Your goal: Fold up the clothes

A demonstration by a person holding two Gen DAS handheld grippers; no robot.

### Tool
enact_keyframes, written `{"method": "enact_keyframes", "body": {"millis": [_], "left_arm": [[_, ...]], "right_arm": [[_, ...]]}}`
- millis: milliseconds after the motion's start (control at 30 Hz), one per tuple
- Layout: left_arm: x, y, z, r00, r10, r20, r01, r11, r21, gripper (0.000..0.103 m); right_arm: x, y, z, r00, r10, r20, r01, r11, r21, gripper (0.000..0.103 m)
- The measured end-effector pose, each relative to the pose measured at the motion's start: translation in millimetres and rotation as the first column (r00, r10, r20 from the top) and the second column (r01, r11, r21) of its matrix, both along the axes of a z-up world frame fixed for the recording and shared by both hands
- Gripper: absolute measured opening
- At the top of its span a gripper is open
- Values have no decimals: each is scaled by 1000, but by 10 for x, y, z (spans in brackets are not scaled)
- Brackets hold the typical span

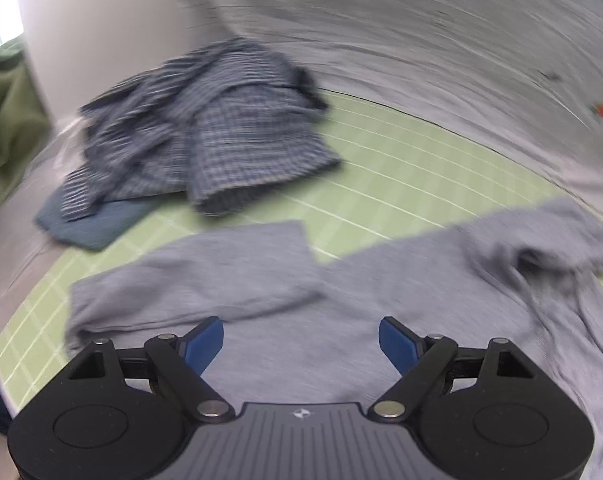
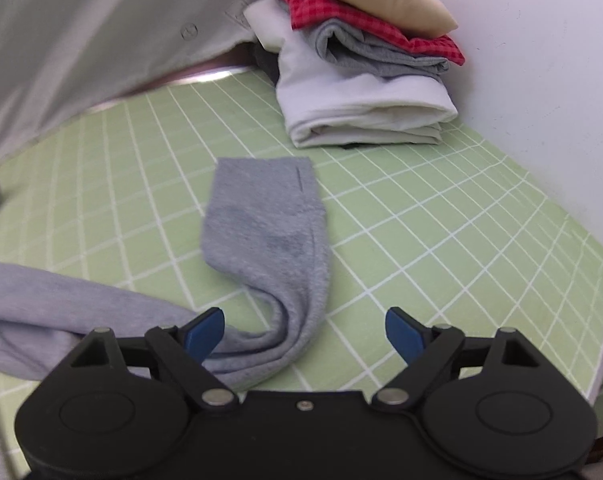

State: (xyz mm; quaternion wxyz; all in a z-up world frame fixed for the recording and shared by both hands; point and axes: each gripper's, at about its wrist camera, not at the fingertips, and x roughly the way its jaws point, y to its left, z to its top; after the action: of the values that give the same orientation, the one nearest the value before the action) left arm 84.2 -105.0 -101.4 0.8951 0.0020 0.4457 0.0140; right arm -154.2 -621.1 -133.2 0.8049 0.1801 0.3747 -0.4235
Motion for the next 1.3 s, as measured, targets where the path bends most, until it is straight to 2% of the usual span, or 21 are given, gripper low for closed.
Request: {"method": "enact_keyframes", "body": {"millis": [133, 200, 333, 433, 500, 633, 733, 800, 833, 900, 967, 1067, 1133, 1167, 1300], "left_arm": [[-119, -340, -152, 991, -115, -61, 115, 993, -12, 88], [-121, -413, -259, 983, -130, -129, 122, 990, -69, 88], [-106, -478, -411, 971, -103, -216, 69, 985, -161, 88], [-50, -547, -463, 965, -100, -242, 67, 988, -139, 90], [-14, -592, -497, 961, -97, -259, 66, 990, -125, 90], [27, -655, -548, 956, -97, -276, 73, 992, -99, 93], [34, -693, -568, 956, -99, -276, 80, 994, -79, 95], [31, -713, -579, 956, -103, -274, 87, 994, -68, 96], [27, -719, -583, 956, -106, -273, 91, 994, -65, 97], [16, -727, -592, 956, -113, -271, 101, 993, -58, 98], [4, -732, -600, 955, -121, -269, 111, 992, -53, 98], [0, -755, -618, 954, -131, -270, 125, 991, -38, 100], [-2, -771, -629, 953, -138, -271, 135, 990, -29, 101], [-3, -779, -635, 952, -141, -271, 140, 990, -24, 102], [8, -779, -652, 949, -154, -275, 157, 988, -11, 103]], "right_arm": [[-174, -170, 122, 994, -8, 108, 5, 999, 34, 88], [-209, -344, 119, 991, -31, 127, 25, 998, 52, 88], [-129, -694, -1, 990, -39, 136, 25, 994, 106, 72], [38, -916, -145, 991, -24, 130, 5, 989, 148, 60], [182, -1024, -241, 993, -19, 116, 0, 986, 166, 60], [394, -1092, -305, 997, 31, 76, -40, 991, 126, 59], [544, -1124, -329, 996, 84, 33, -86, 993, 83, 27], [566, -1123, -293, 993, 116, 18, -117, 992, 51, 16], [547, -1128, -247, 993, 118, 23, -119, 993, 29, 6], [432, -1139, -95, 997, 66, 42, -64, 997, -50, 6], [184, -1179, 93, 994, -38, 106, 49, 993, -107, 5], [-319, -1217, 308, 948, -213, 237, 245, 962, -117, 4], [-591, -1181, 275, 920, -288, 265, 320, 944, -83, 4], [-677, -1155, 201, 918, -311, 244, 336, 940, -66, 4], [-824, -1059, -213, 940, -336, 52, 337, 942, -3, 7]]}}
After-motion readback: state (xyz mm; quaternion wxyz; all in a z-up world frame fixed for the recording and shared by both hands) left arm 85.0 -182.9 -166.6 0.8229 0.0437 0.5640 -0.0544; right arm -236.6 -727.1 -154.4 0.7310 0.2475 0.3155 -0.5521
